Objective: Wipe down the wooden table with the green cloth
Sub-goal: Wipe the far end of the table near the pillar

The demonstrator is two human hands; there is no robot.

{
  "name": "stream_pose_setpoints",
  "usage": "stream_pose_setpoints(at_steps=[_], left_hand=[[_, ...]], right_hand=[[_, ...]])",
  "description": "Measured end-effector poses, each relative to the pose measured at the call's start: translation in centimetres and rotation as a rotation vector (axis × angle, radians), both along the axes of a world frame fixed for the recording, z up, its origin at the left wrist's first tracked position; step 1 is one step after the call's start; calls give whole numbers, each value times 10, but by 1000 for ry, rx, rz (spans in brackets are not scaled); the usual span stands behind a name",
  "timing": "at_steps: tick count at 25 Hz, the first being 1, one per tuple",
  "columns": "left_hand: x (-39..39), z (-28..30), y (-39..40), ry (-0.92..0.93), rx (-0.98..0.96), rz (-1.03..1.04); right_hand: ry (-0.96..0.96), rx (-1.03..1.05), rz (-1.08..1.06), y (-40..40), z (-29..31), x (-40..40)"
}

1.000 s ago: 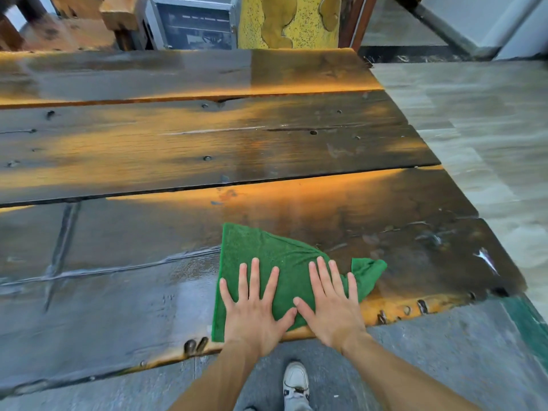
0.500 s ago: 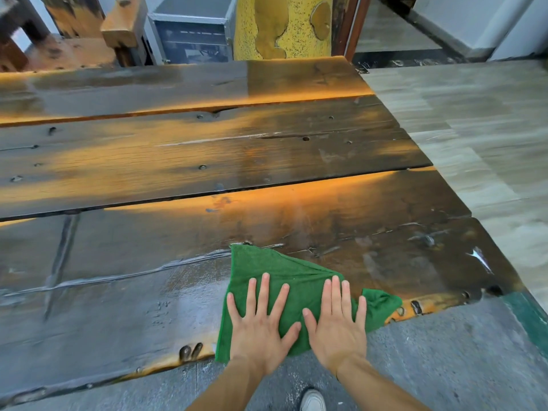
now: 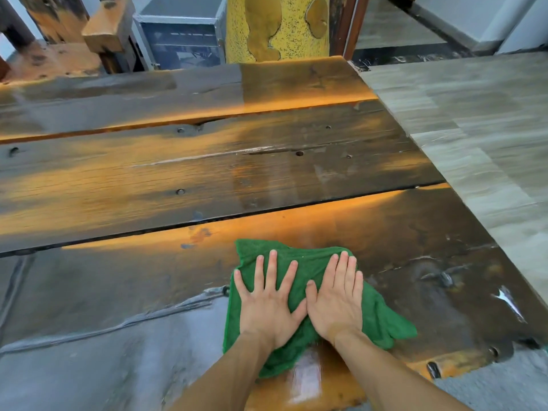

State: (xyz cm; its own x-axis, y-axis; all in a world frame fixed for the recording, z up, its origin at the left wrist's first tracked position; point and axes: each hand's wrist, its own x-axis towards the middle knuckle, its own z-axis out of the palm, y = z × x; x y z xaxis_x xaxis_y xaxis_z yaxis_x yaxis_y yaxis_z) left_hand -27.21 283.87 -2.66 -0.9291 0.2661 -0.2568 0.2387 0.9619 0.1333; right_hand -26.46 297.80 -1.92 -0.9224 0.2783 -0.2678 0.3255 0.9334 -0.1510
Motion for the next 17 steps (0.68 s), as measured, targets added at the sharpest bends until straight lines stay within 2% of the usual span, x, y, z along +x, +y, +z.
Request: stream_pose_setpoints(at_steps=[5, 17], left_hand=[[-72, -10, 20, 39, -16, 13], [-298, -11, 81, 51, -39, 181]], right_hand=[[89, 28, 188, 44, -6, -79], [134, 96, 332, 103, -14, -325]])
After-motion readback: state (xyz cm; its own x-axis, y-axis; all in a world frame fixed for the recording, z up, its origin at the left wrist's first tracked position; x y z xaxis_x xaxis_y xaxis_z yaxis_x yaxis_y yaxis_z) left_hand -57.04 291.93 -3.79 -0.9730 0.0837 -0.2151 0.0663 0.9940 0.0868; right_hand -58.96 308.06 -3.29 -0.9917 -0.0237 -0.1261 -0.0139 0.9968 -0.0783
